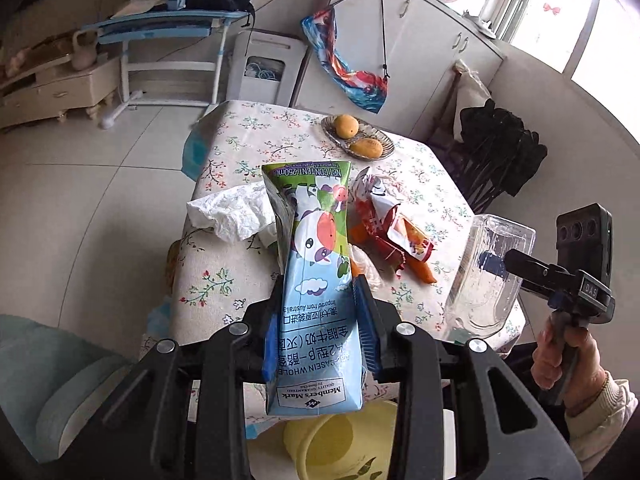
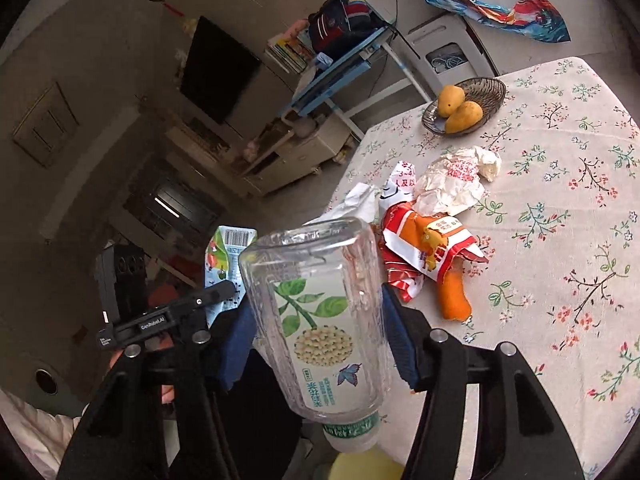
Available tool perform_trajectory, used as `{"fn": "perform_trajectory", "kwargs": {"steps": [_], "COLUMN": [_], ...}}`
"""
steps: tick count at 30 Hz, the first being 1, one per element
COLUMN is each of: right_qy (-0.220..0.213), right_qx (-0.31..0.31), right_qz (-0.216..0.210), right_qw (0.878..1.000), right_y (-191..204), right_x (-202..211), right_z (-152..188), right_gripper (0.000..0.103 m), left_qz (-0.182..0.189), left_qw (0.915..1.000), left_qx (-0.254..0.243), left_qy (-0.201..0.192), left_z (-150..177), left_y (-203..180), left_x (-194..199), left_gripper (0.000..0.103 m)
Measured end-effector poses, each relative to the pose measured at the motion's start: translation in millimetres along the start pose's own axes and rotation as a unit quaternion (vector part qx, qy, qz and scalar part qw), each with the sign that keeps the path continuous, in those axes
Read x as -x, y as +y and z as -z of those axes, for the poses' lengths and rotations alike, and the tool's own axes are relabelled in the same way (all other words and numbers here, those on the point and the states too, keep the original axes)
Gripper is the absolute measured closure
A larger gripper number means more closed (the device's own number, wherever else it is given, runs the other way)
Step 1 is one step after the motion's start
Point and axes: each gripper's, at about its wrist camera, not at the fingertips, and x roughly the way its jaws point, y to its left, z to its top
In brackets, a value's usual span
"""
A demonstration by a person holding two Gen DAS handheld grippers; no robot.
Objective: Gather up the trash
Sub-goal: 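Lift the bottle with the right tool while the left tool lifts the carton toward the basin, then open the right tool over the yellow basin to drop the bottle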
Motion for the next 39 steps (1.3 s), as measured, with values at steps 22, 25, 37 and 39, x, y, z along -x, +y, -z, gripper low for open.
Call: {"fn": "perform_trajectory", "kwargs": {"steps": [22, 25, 37, 39], "right_qy": [0.193, 0.220, 0.148, 0.103], "right_qx": [0.092, 0.090, 0.067, 0.057], "right_qz": [0.053, 0.066, 0.085, 0.090], "right_qw": [0.975, 0.969, 0.983, 0.989], "right_y": [62, 56, 64, 62], "right_x": [-49, -56, -21, -6], "right_z": [136, 146, 149, 141], "right_gripper": [0.046, 0.045, 0.027, 0.024], "left_qz": [0.009, 0.011, 0.018, 0.023], "left_qw": [0.9988, 0.9985, 0.9971, 0.9967], "left_qx": [-0.023, -0.027, -0.058, -0.069], "left_qy": [-0.043, -0.046, -0.046, -0.037], "left_z": [42, 46, 61, 67], "left_y": [-29, -32, -52, -59], "left_x": [69, 76, 94, 94], "left_gripper": [0.071, 0.071, 0.071, 0.071]}}
